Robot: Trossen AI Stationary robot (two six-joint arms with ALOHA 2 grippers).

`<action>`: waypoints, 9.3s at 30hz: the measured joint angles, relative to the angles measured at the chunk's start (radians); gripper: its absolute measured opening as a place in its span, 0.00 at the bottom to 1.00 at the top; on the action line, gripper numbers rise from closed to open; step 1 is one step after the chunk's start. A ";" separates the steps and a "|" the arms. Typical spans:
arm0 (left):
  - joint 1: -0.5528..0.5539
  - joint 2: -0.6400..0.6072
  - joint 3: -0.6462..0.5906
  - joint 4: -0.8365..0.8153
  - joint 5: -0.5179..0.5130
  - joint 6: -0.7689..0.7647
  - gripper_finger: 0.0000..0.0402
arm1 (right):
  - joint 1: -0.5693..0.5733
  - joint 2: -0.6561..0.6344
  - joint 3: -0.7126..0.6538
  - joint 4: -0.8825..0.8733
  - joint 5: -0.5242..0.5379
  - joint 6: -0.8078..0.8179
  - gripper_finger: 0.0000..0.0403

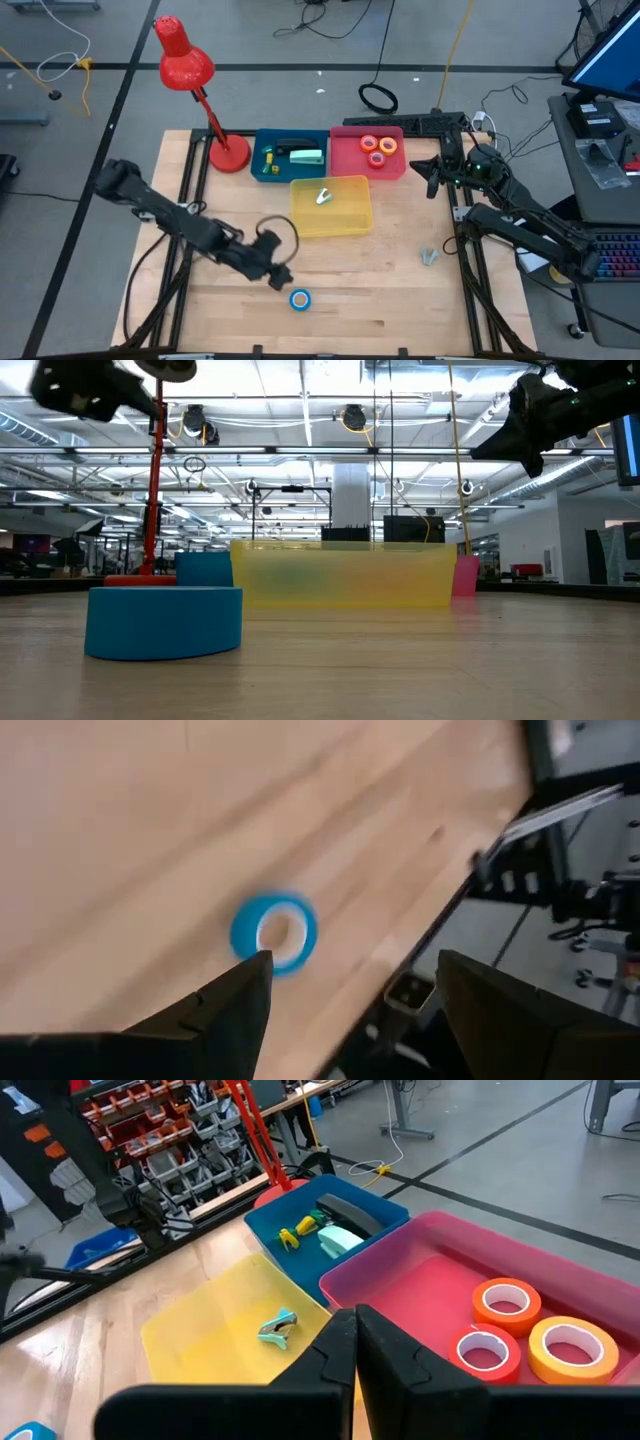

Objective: Pick and place Stapler, Stapler remover, tape
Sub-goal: Put the blue tape into the pink bin, then put the blue staple remover into the yellow bin

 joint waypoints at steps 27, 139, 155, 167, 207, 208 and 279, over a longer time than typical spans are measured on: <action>-0.012 0.347 0.000 0.171 0.132 -0.209 0.69 | 0.000 0.001 0.000 0.000 0.004 -0.076 0.00; 0.697 0.184 0.000 0.904 0.445 -0.046 0.09 | 0.394 0.817 0.214 0.965 -0.157 -0.491 0.46; 0.715 0.184 0.001 0.837 0.483 0.033 0.09 | 0.425 0.853 0.340 0.738 -0.132 -0.552 0.27; 0.786 0.185 -0.001 0.790 0.556 0.245 0.34 | 0.424 0.798 0.339 0.592 0.002 -0.621 0.08; 0.487 -0.071 -0.058 0.109 -0.370 0.567 0.43 | 0.095 1.507 0.940 -0.181 0.336 -0.843 0.08; 0.491 -0.101 -0.082 0.098 -0.373 0.571 0.43 | 0.095 1.514 0.940 -0.185 0.335 -0.843 0.08; 0.510 -0.893 -0.700 0.222 -0.112 0.860 0.44 | 0.744 0.735 0.479 -1.126 0.253 0.881 0.41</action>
